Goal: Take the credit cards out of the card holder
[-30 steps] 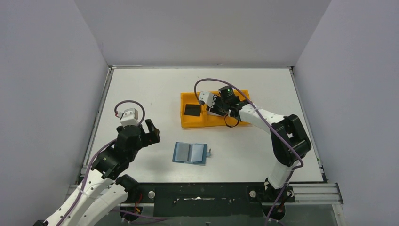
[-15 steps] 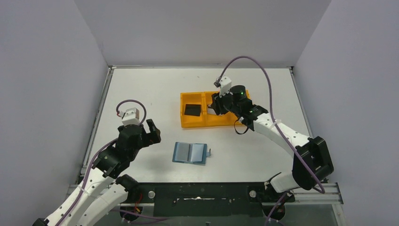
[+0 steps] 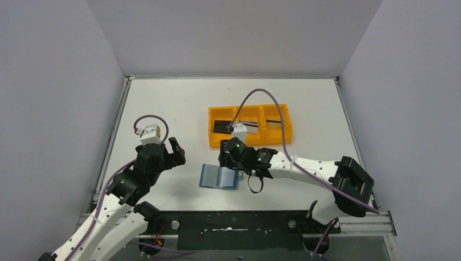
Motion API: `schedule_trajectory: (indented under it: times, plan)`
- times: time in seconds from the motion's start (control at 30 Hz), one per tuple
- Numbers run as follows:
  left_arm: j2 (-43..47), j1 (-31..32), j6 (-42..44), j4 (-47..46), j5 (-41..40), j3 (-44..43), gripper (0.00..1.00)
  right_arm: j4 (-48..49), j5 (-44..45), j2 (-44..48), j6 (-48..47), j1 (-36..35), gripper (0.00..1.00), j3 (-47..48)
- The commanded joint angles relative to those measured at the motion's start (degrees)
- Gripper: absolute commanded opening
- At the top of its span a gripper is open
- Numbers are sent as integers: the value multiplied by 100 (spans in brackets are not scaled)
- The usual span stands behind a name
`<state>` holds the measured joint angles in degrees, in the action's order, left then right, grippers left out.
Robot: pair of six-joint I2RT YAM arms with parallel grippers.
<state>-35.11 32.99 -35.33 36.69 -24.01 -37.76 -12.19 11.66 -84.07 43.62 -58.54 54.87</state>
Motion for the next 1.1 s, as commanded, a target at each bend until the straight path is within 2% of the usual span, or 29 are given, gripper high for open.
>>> schedule_trajectory:
  times: [0.0, 0.2, 0.3, 0.47, 0.67, 0.87, 1.07]
  plan:
    - [52, -21, -4, -150, -31, -142, 92, -413, 1178, -585, 932, -425, 44, 632]
    - [130, -12, -62, -100, -126, -148, 92, -772, 1121, -1325, 1033, -773, 48, 1188]
    - [179, -13, -88, -97, -155, -145, 92, -603, 922, -1453, 1121, -816, 53, 1142]
    - [214, -13, -110, -75, -209, -153, 92, -489, 628, -1712, 1152, -847, 55, 1166]
    - [233, -17, -120, -70, -248, -153, 92, -703, 606, -2020, 1032, -899, 57, 1435]
    - [276, -22, -131, -67, -271, -153, 92, -642, 474, -2209, 974, -931, 65, 1510]
    - [252, -28, -132, -77, -262, -145, 92, -1085, 520, -2611, 993, -948, 65, 1810]
